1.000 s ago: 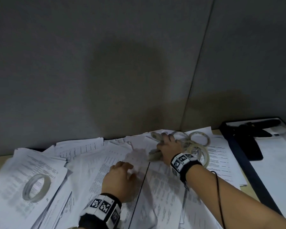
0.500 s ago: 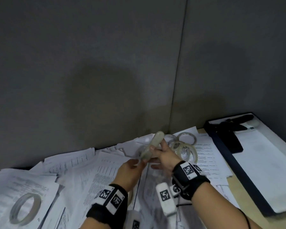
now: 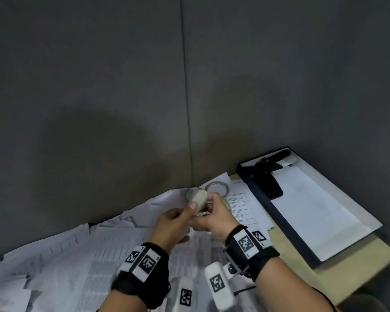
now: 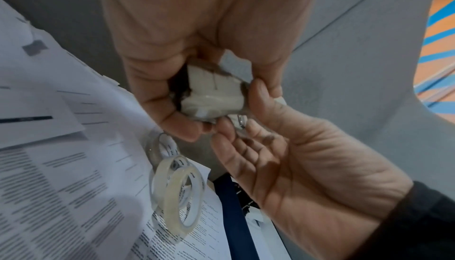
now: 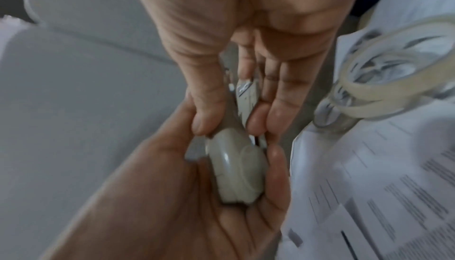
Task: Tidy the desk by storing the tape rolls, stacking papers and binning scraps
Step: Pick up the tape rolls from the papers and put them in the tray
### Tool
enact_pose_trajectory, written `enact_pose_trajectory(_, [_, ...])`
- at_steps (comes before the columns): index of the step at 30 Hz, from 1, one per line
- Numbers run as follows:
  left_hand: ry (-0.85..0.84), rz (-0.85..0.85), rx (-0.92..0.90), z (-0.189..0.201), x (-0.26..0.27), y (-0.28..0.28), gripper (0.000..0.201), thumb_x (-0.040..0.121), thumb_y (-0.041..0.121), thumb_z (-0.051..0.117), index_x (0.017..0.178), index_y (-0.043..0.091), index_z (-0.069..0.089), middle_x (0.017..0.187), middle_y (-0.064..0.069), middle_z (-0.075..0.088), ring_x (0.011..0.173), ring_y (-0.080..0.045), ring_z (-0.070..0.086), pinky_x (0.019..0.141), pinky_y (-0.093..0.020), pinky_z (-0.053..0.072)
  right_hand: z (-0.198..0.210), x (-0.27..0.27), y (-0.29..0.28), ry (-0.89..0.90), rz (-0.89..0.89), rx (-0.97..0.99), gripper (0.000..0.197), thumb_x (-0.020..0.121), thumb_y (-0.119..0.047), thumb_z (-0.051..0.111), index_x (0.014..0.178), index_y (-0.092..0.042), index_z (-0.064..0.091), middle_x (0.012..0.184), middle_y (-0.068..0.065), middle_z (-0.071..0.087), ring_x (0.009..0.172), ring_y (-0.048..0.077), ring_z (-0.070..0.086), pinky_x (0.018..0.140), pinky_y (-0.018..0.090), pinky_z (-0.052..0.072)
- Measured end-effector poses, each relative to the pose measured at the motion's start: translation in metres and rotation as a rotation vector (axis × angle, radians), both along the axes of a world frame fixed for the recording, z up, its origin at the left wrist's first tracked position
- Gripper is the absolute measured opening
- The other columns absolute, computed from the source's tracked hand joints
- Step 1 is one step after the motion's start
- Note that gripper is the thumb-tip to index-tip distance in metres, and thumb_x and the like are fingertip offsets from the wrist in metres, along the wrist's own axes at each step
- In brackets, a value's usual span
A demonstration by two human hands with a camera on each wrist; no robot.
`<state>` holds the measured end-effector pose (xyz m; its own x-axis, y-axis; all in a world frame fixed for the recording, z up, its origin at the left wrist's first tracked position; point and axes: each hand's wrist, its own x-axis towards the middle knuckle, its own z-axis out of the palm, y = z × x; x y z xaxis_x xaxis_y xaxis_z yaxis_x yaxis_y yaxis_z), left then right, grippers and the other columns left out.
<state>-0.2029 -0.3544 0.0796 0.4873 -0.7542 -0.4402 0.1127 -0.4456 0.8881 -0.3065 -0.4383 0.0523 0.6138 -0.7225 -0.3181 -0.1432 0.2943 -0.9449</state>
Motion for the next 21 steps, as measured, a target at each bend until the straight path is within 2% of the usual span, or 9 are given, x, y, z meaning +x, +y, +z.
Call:
enact_pose_trajectory(2, [-0.029, -0.016, 0.001, 0.001, -0.005, -0.006, 0.040, 0.087, 0.051, 0.055, 0.098, 0.015, 0.067, 0.095, -0.006, 0.070, 0.081, -0.018, 0.063, 0.068, -0.032, 0.055, 0.001, -0.013, -0.007, -0.109, -0.046, 0.167, 0.059, 0.076, 0.000, 0.074, 0.119, -0.018, 0.038, 0.109, 0.017, 0.063, 0.088, 0.026, 0.067, 0.073, 0.038, 0.056])
enact_pose_trajectory(5, [-0.050, -0.084, -0.023, 0.003, -0.016, -0.020, 0.028, 0.092, 0.041, 0.054, 0.098, 0.016, 0.064, 0.092, -0.003, 0.067, 0.078, -0.017, 0.061, 0.070, -0.035, 0.055, 0.005, -0.037, -0.018, -0.196, -0.075, 0.374, 0.043, 0.084, -0.025, 0.068, 0.121, -0.018, 0.047, 0.100, 0.008, 0.065, 0.084, 0.023, 0.065, 0.068, 0.032, 0.052])
enact_pose_trajectory(7, [-0.076, -0.174, -0.019, 0.001, -0.027, -0.032, 0.023, 0.093, 0.031, 0.055, 0.108, 0.014, 0.060, 0.099, -0.004, 0.064, 0.083, -0.016, 0.061, 0.073, -0.037, 0.055, 0.001, -0.049, -0.024, -0.154, -0.082, 0.375, 0.055, 0.077, -0.039, 0.070, 0.121, -0.009, 0.055, 0.098, 0.007, 0.062, 0.084, 0.021, 0.060, 0.064, 0.027, 0.050])
enact_pose_trajectory(9, [-0.073, -0.226, -0.018, -0.001, -0.041, -0.044, 0.032, 0.093, 0.024, 0.057, 0.121, 0.011, 0.052, 0.107, -0.005, 0.061, 0.090, -0.017, 0.062, 0.076, -0.037, 0.055, -0.001, -0.063, -0.032, -0.156, -0.148, 0.381, 0.061, 0.072, -0.040, 0.072, 0.119, -0.003, 0.060, 0.096, 0.009, 0.064, 0.082, 0.020, 0.062, 0.062, 0.024, 0.050])
enact_pose_trajectory(11, [-0.128, -0.273, -0.031, -0.002, -0.052, -0.055, 0.041, 0.090, 0.022, 0.062, 0.127, 0.013, 0.047, 0.111, -0.005, 0.060, 0.098, -0.018, 0.061, 0.086, -0.037, 0.054, -0.001, -0.079, -0.044, -0.209, -0.228, 0.408, 0.053, 0.073, -0.035, 0.072, 0.113, -0.002, 0.063, 0.091, 0.010, 0.067, 0.074, 0.017, 0.064, 0.057, 0.023, 0.051])
enact_pose_trajectory(13, [-0.307, -0.352, -0.054, 0.003, -0.059, -0.068, 0.044, 0.087, 0.025, 0.065, 0.127, 0.018, 0.048, 0.117, 0.001, 0.059, 0.104, -0.012, 0.058, 0.090, -0.031, 0.049, -0.002, -0.097, -0.060, -0.215, -0.336, 0.408, 0.050, 0.074, -0.032, 0.073, 0.112, -0.002, 0.063, 0.087, 0.010, 0.067, 0.071, 0.016, 0.064, 0.054, 0.023, 0.051])
enact_pose_trajectory(15, [-0.592, -0.400, -0.082, 0.012, -0.059, -0.080, 0.044, 0.086, 0.031, 0.066, 0.126, 0.021, 0.051, 0.123, 0.004, 0.054, 0.111, -0.012, 0.053, 0.093, -0.027, 0.043, -0.006, -0.116, -0.079, -0.175, -0.462, 0.391, 0.045, 0.078, -0.030, 0.073, 0.112, -0.003, 0.062, 0.087, 0.009, 0.066, 0.073, 0.016, 0.063, 0.056, 0.025, 0.050])
enact_pose_trajectory(18, [-0.954, -0.379, -0.086, 0.031, -0.053, -0.101, 0.051, 0.085, 0.037, 0.063, 0.132, 0.024, 0.050, 0.147, -0.002, 0.035, 0.135, -0.021, 0.033, 0.110, -0.036, 0.032, -0.012, -0.147, -0.112, -0.153, -0.632, 0.409, 0.033, 0.082, -0.026, 0.071, 0.105, -0.004, 0.064, 0.096, 0.013, 0.067, 0.083, 0.023, 0.065, 0.064, 0.031, 0.053])
enact_pose_trajectory(21, [-1.149, -0.343, -0.060, 0.053, -0.047, -0.126, 0.058, 0.085, 0.042, 0.062, 0.138, 0.025, 0.043, 0.158, -0.002, 0.015, 0.144, -0.023, 0.013, 0.117, -0.043, 0.018, -0.018, -0.174, -0.146, -0.106, -0.747, 0.426, 0.022, 0.086, -0.022, 0.068, 0.095, -0.004, 0.061, 0.097, 0.016, 0.065, 0.089, 0.027, 0.064, 0.071, 0.036, 0.054])
